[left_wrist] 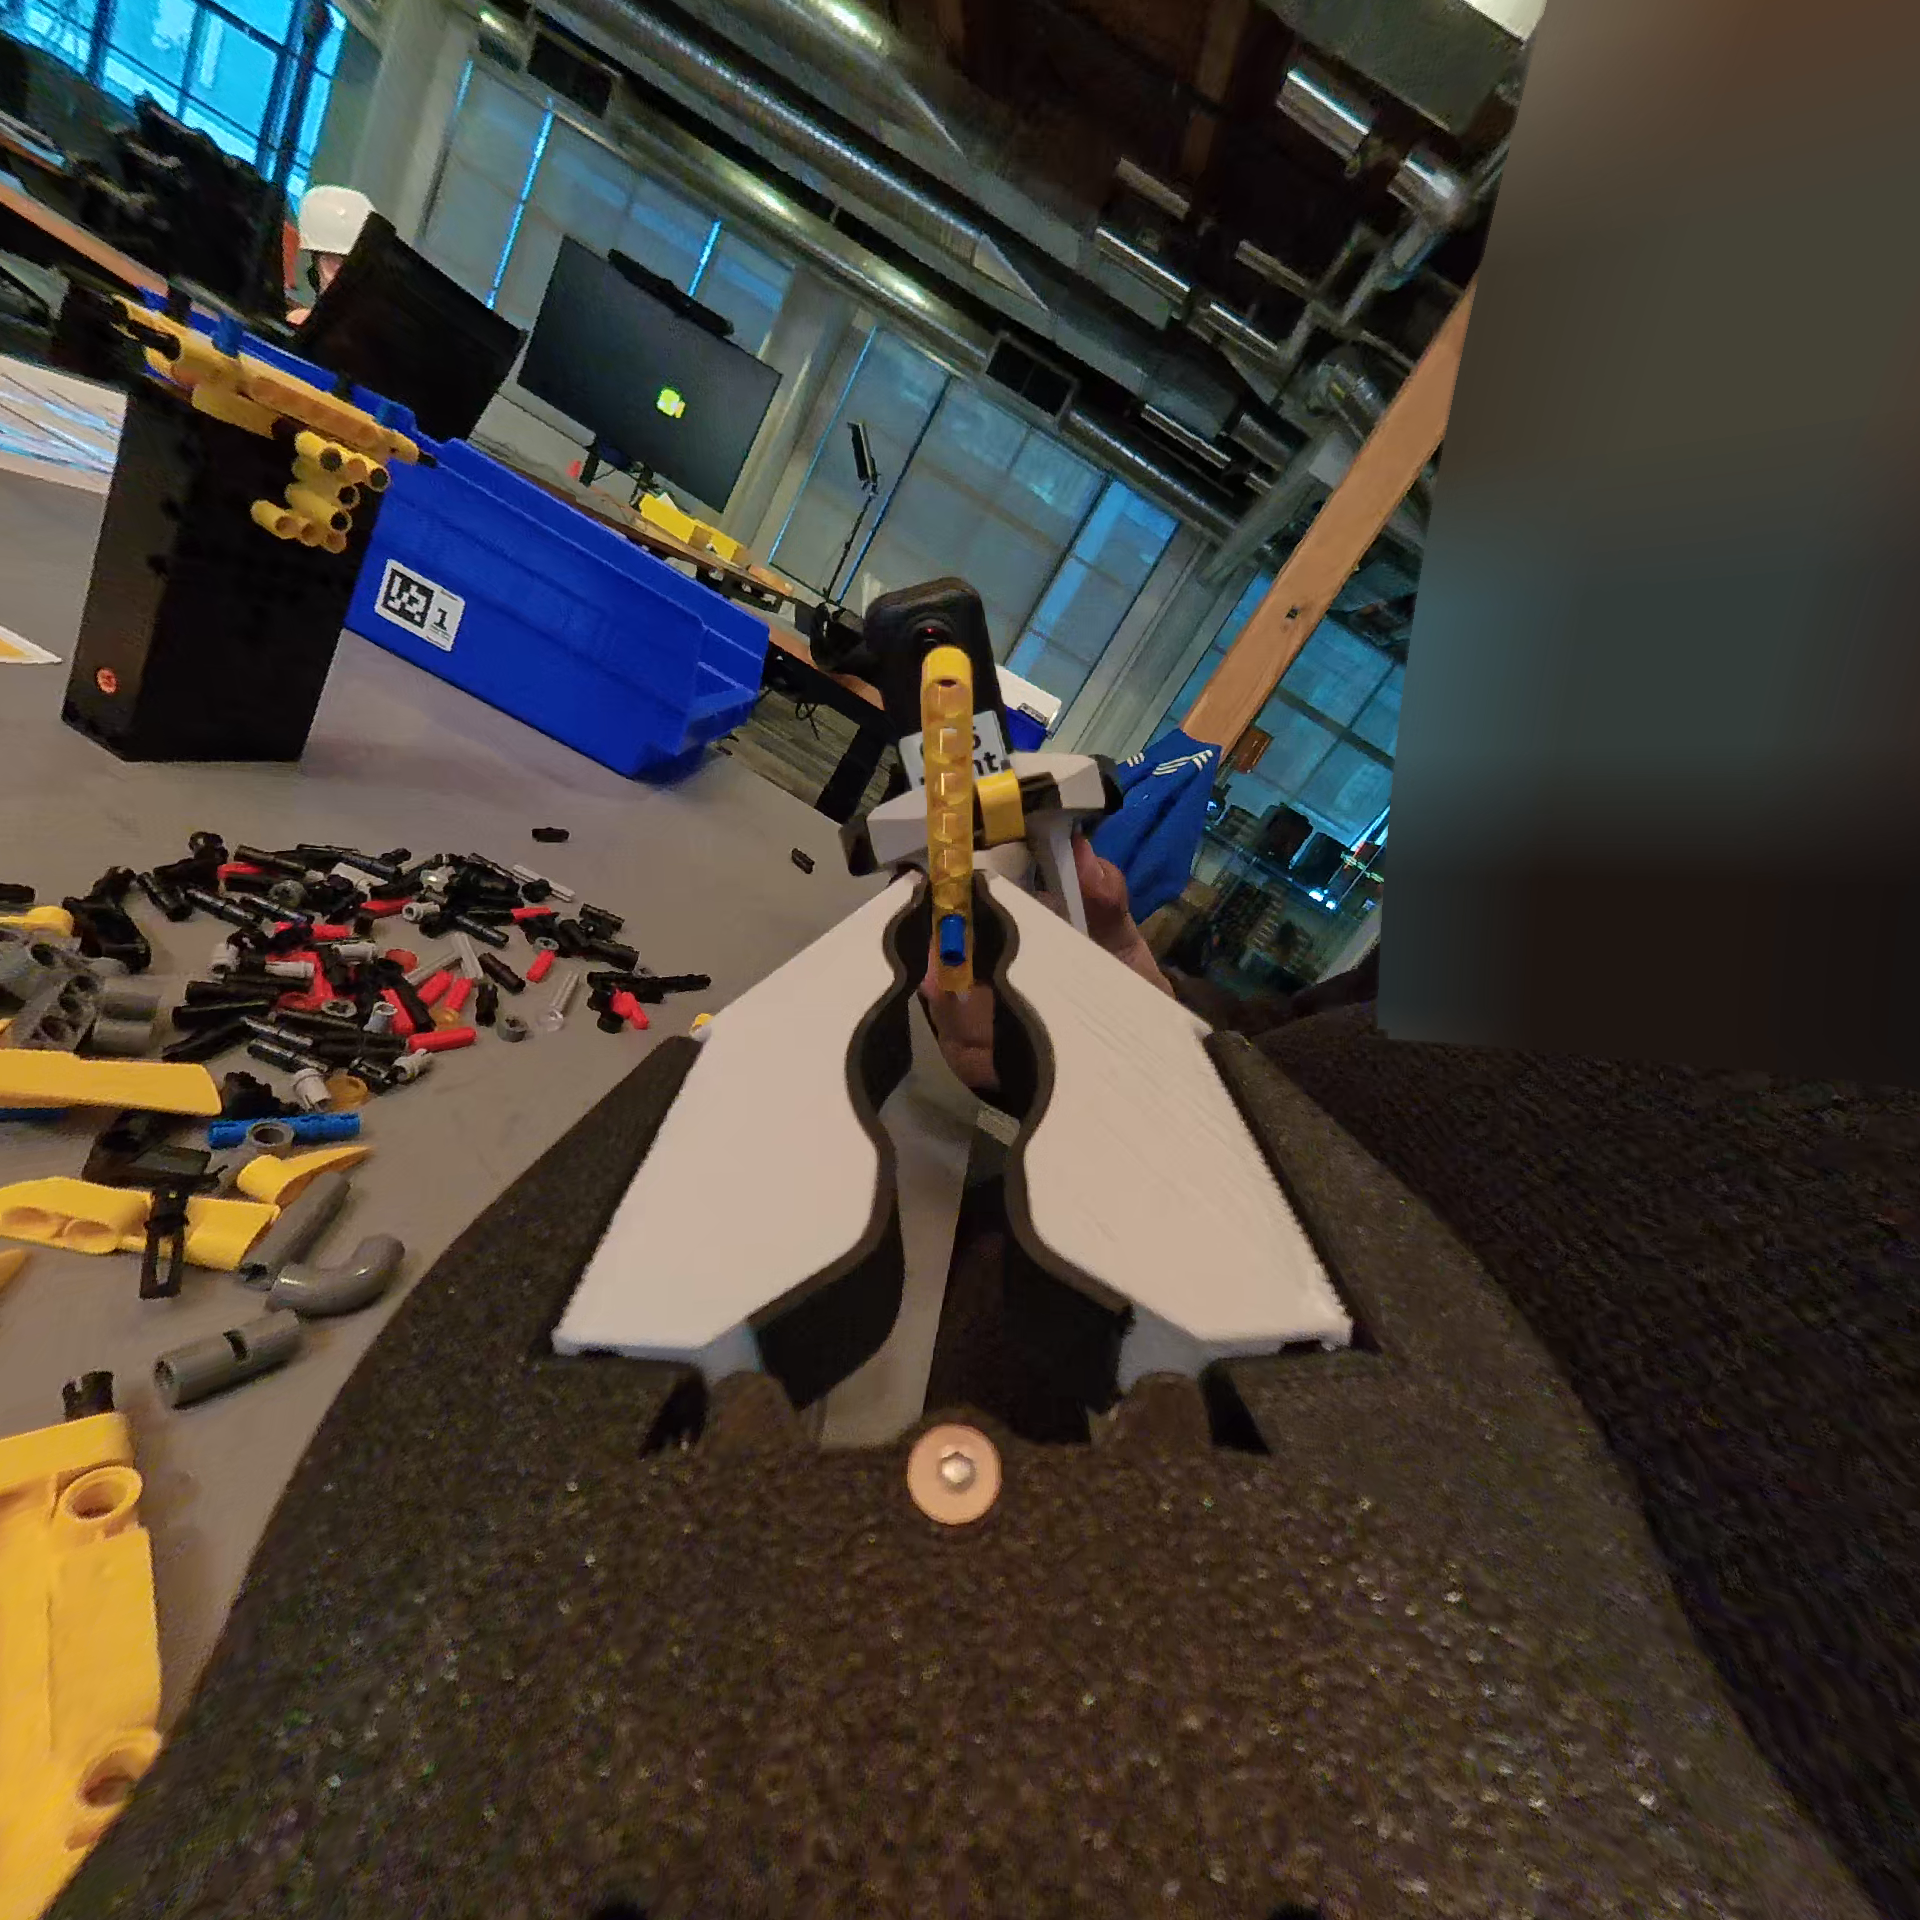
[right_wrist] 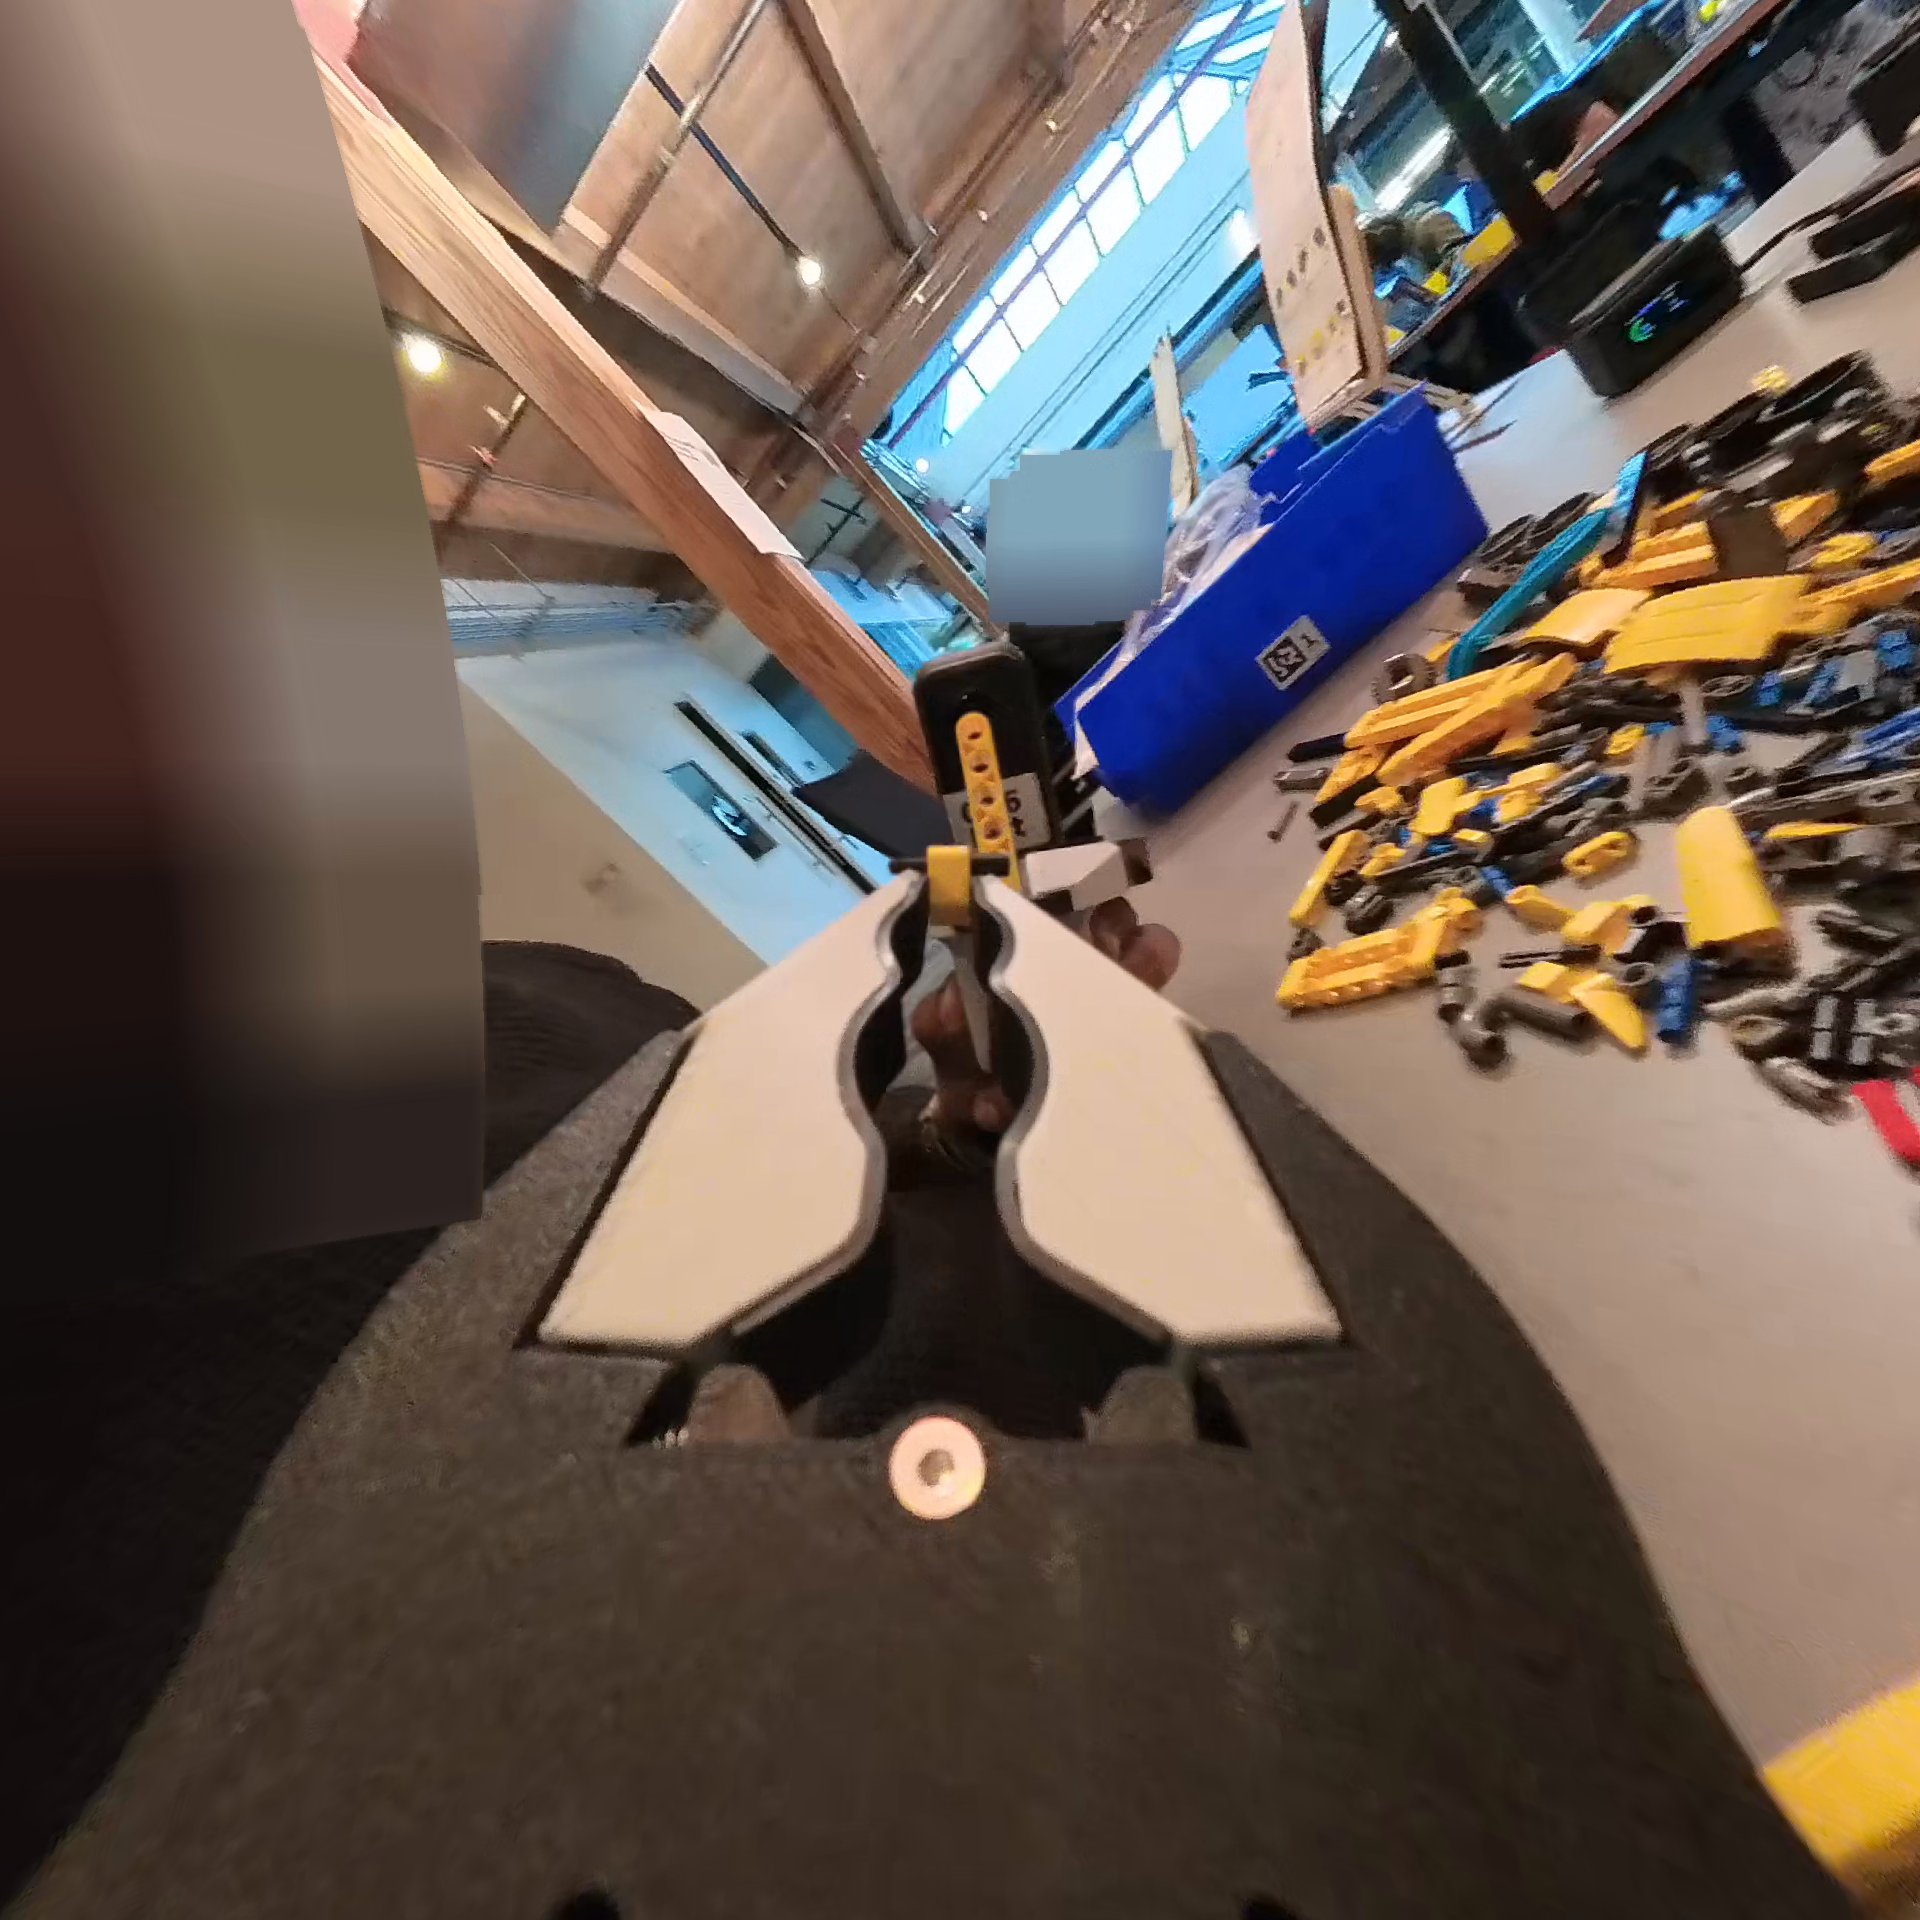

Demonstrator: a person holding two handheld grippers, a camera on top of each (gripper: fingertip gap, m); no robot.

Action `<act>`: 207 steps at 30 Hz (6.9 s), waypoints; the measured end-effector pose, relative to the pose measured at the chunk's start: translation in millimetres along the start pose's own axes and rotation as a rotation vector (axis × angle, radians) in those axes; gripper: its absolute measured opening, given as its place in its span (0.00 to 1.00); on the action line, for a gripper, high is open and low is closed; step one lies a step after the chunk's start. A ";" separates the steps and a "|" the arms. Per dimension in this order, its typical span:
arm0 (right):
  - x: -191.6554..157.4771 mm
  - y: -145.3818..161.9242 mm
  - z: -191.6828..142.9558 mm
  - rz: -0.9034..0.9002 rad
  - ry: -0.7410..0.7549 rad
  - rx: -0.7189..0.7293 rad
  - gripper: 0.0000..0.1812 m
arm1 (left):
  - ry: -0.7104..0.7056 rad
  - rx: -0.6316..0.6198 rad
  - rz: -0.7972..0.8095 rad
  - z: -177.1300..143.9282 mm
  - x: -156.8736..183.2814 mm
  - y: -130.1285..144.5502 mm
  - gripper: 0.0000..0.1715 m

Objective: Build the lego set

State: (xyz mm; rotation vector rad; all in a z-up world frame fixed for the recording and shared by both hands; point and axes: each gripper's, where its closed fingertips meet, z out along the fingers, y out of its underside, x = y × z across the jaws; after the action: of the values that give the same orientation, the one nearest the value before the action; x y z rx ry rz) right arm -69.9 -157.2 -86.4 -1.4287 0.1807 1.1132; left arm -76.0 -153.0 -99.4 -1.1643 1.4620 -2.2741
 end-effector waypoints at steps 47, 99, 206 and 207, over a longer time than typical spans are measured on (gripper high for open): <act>67.3 58.1 -38.2 -0.141 0.443 -0.602 0.05 | -0.255 -0.162 0.062 -1.8 -32.3 18.1 0.04; 16.7 43.6 -4.3 0.163 -0.032 -0.385 0.04 | -0.033 -0.302 -0.059 -5.5 -5.7 31.5 0.17; 17.2 10.9 -4.2 -0.139 0.074 -0.262 0.04 | -0.042 -0.210 -0.197 17.3 -0.2 31.3 0.12; 15.8 11.0 -2.8 -0.136 0.063 -0.263 0.04 | -0.042 -0.223 -0.189 17.9 0.5 33.1 0.06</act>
State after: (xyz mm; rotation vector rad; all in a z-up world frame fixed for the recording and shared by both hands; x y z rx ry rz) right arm -67.8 -154.3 -105.5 -1.6848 -0.0204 1.0076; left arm -71.6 -181.8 -123.3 -1.4615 1.6899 -2.2314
